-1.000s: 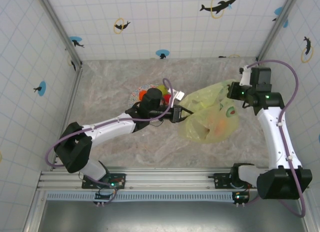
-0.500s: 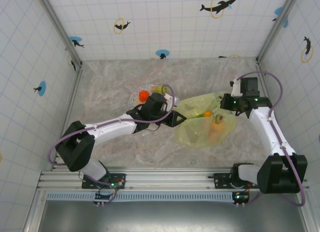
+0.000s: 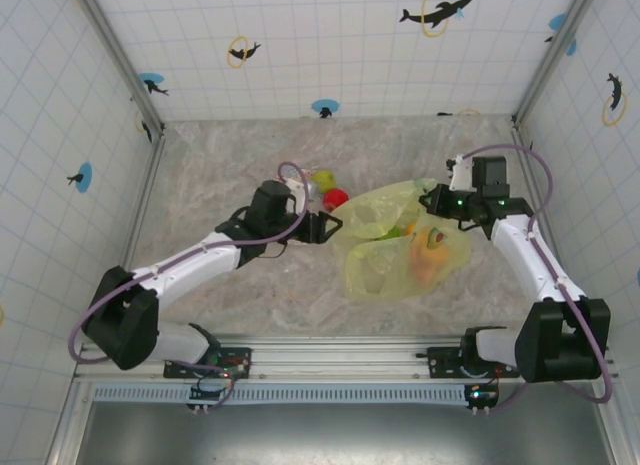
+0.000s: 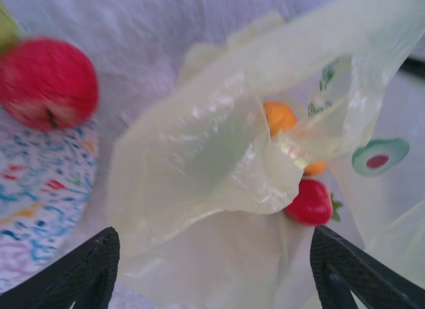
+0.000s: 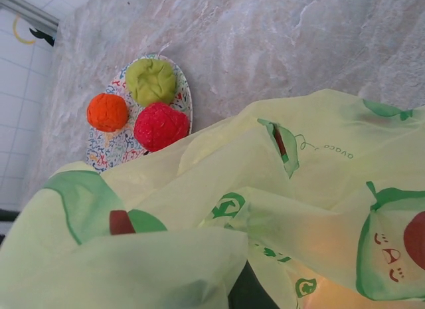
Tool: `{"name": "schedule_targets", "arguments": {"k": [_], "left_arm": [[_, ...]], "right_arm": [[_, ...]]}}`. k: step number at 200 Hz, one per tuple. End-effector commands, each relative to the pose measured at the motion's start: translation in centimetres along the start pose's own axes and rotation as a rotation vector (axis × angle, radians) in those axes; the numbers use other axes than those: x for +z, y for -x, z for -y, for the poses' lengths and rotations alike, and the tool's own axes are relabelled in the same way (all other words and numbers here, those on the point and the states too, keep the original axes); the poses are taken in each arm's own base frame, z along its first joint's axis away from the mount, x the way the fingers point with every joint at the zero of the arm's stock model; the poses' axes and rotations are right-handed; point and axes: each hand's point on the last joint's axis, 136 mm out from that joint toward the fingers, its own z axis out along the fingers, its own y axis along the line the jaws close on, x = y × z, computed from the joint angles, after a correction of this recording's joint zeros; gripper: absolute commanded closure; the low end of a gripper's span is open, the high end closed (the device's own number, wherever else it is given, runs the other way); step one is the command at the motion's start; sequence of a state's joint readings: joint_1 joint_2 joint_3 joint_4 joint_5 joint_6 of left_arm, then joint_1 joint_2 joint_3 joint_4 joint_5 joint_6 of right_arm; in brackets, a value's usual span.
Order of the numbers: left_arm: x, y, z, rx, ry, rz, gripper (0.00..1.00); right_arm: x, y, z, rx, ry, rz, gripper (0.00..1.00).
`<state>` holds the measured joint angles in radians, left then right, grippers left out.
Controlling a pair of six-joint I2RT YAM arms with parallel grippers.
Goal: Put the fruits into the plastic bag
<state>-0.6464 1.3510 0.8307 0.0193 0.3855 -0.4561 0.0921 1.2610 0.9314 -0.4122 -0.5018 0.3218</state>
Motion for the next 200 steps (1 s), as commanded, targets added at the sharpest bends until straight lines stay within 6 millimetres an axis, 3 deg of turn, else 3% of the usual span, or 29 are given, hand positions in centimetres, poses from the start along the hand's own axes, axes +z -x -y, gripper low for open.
{"name": "schedule_targets", "arguments": {"k": [1, 41, 54, 61, 64, 84, 200], "left_arm": [[-1.5, 1.5, -2.8, -0.001, 0.111, 0.064, 0.18], [-2.8, 4.9, -10.4, -0.033, 0.475, 0.147, 0.13], [-2.5, 5.4, -12.2, -0.021, 0.564, 0.138, 0.11], [-2.2, 4.6, -13.4, -0.018, 0.605, 0.108, 0.11], [-2.2, 5.8, -13.2, -0.012, 0.612, 0.128, 0.10], [-1.4, 6.4, -14.8, 0.010, 0.680, 0.109, 0.08], [4.5, 5.9, -20.8, -0.008, 0.753, -0.024, 0.05]], "right_arm": [[0.6, -0.2, -0.3, -0.001, 0.032, -0.002, 1.00], [0.7, -0.1, -0.4, -0.002, 0.038, -0.002, 1.00], [0.7, -0.1, -0.4, -0.002, 0.040, -0.002, 1.00], [0.7, -0.1, -0.4, -0.003, 0.040, -0.003, 1.00], [0.7, -0.2, -0.4, -0.003, 0.040, -0.003, 1.00], [0.7, -0.3, -0.4, -0.005, 0.039, -0.005, 1.00], [1.2, -1.0, 0.2, 0.004, 0.041, -0.020, 1.00]]}}
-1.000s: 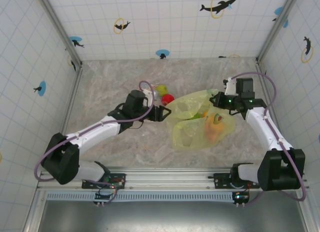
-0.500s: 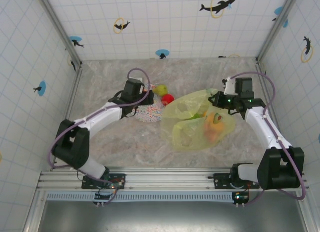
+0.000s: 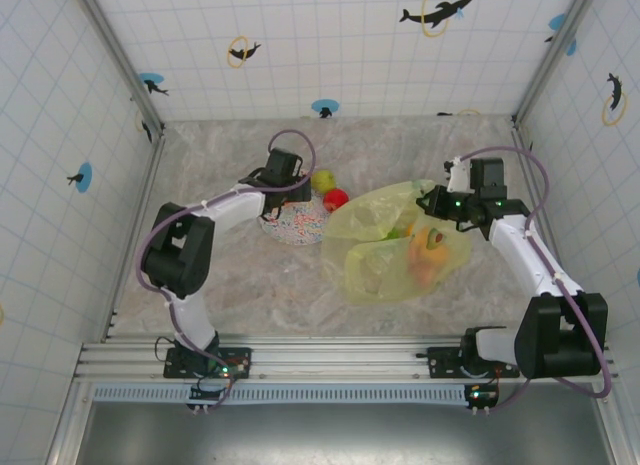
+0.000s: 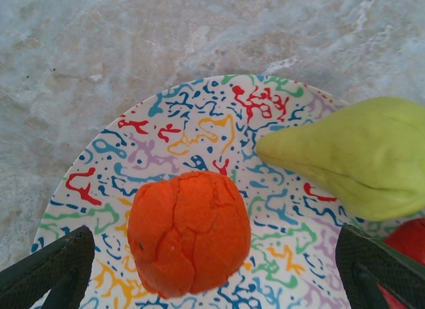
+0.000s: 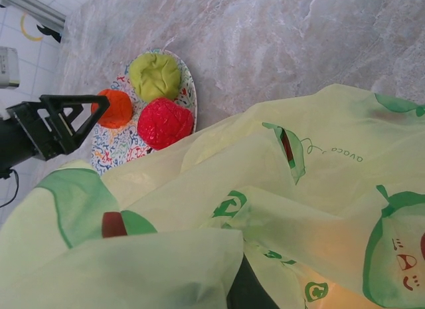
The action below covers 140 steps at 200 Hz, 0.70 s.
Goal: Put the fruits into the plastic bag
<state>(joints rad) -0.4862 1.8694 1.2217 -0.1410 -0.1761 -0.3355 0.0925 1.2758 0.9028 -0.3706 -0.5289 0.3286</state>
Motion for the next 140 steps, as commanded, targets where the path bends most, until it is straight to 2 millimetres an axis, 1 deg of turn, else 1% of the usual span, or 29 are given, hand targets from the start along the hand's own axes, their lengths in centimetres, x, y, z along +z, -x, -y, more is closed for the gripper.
{"name": "schedule_targets", "arguments": {"k": [1, 27, 67, 113, 140], "left_arm": [[1.0, 0.2, -0.5, 0.024, 0.020, -0.019, 0.05], [2.4, -0.3, -0.5, 0.020, 0.012, -0.044, 0.07], [3.8, -0.9, -0.6, 0.003, -0.005, -0.071, 0.20], [4.4, -1.0, -0.8, -0.004, -0.006, -0.075, 0.36], [4.3, -1.0, -0.9, -0.005, -0.005, -0.077, 0.40]], "right_arm": [[0.4, -0.5, 0.1, -0.003, 0.015, -0.010, 1.00], [0.5, -0.6, 0.1, -0.003, 0.017, -0.010, 1.00], [0.4, -0.7, 0.2, 0.000, 0.015, -0.012, 1.00], [0.4, -0.9, 0.3, 0.003, 0.014, -0.013, 1.00], [0.4, -1.0, 0.4, 0.005, 0.014, -0.016, 1.00]]}}
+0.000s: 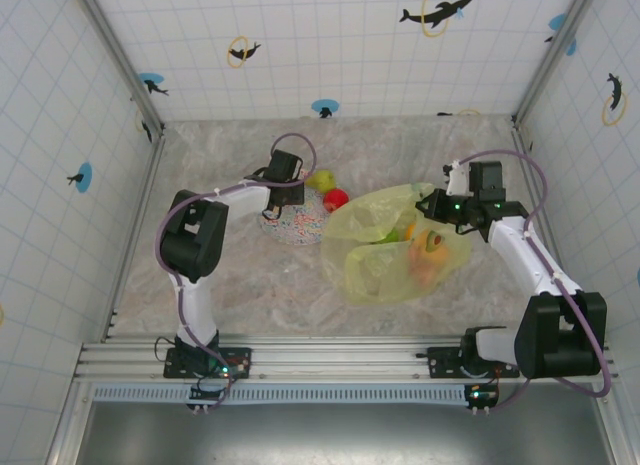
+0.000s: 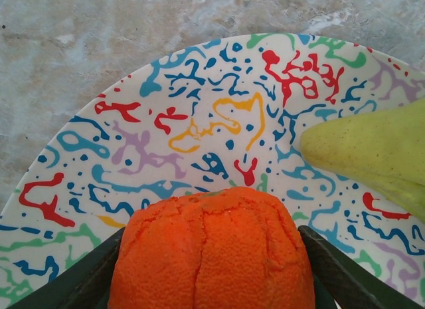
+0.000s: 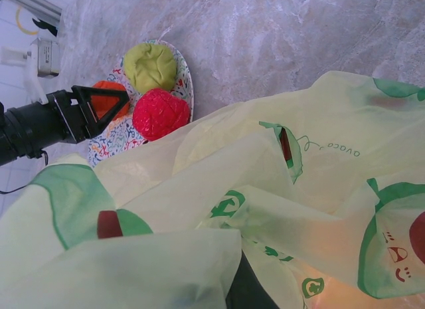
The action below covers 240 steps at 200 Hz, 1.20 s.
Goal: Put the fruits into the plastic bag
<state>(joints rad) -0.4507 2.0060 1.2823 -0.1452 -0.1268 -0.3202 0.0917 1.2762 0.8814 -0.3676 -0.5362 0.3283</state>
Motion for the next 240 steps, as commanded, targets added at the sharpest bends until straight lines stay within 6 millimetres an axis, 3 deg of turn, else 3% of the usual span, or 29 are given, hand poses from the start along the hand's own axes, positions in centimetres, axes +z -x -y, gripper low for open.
{"name": "schedule_targets", "arguments": {"k": [1, 61, 89, 113, 132, 155, 185, 206, 240], "left_arm": [[0.2, 0.9, 0.0, -0.003, -0.007, 0.011, 0.40], [-2.1, 1.6, 0.3, -0.020, -0.039, 0.042, 0.45], [-4.9, 1.4, 1.1, -0.052, -0.113, 0.065, 0.46], [-8.4, 0.4, 2.3, -0.071, -0.210, 0.092, 0.46], [-11.6, -1.2, 3.9, -0.037, -0.275, 0.111, 0.46], [-14.7, -5.3, 6.3, 0.033, -0.382, 0.089, 0.46], [-18.1, -10.5, 10.9, 0.161, -0.564, 0.037, 0.46], [-19.2, -13.7, 13.5, 0.264, -0.651, -0.009, 0.46], [-18.9, -16.4, 16.2, 0.361, -0.738, -0.090, 0.47]], "right_arm": [[0.2, -0.2, 0.0, -0.006, 0.013, 0.002, 1.00], [0.2, -0.3, 0.1, -0.004, 0.013, 0.000, 1.00], [0.2, -0.4, 0.2, -0.002, 0.014, -0.001, 1.00], [0.3, -0.4, 0.2, -0.003, 0.014, -0.002, 1.00], [0.3, -0.3, 0.2, -0.004, 0.013, -0.001, 1.00], [0.1, -0.1, 0.2, -0.005, 0.014, 0.004, 1.00], [0.1, 0.1, 0.2, -0.004, 0.014, 0.008, 1.00], [0.1, 0.3, 0.0, -0.004, 0.018, 0.010, 1.00], [0.1, 0.3, -0.1, -0.002, 0.019, 0.009, 1.00]]}}
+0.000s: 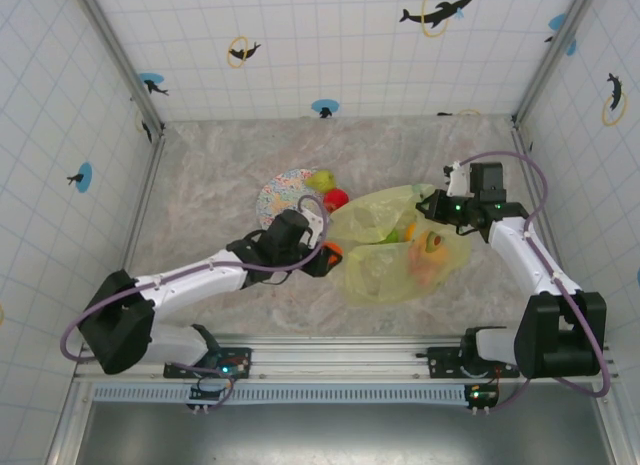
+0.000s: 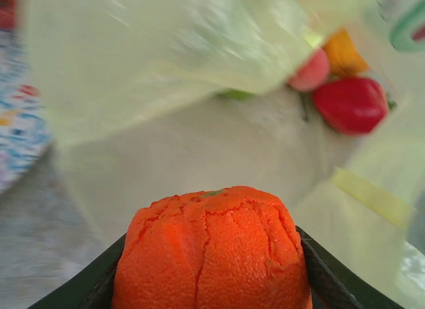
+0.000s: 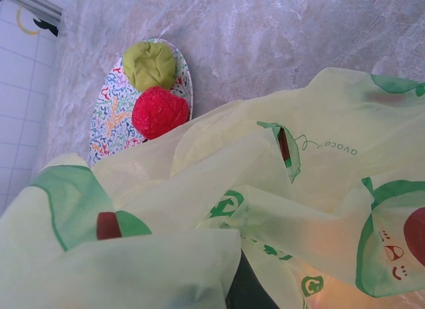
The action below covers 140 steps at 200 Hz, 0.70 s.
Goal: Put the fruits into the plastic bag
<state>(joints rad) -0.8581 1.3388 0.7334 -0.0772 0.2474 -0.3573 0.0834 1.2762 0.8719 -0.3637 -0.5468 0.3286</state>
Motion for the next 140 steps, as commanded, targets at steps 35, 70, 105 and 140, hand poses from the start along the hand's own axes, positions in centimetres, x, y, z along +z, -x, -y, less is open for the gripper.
{"name": "schedule_targets", "arguments": {"k": [35, 70, 105, 140], "left_arm": [[3.3, -0.2, 1.8, 0.084, -0.090, -0.071, 0.47], [5.6, 0.8, 1.8, 0.085, -0.097, -0.074, 0.47], [7.8, 2.5, 2.2, 0.090, -0.117, -0.047, 0.46], [9.3, 5.9, 2.2, 0.070, -0.088, 0.027, 0.45]], "right_arm": [[-0.1, 0.6, -0.4, -0.013, 0.012, 0.014, 1.00], [0.1, 0.4, -0.4, -0.009, 0.016, 0.011, 1.00], [0.2, 0.3, -0.5, -0.007, 0.025, 0.010, 1.00], [0.1, 0.4, -0.9, -0.010, 0.038, 0.011, 1.00]]}}
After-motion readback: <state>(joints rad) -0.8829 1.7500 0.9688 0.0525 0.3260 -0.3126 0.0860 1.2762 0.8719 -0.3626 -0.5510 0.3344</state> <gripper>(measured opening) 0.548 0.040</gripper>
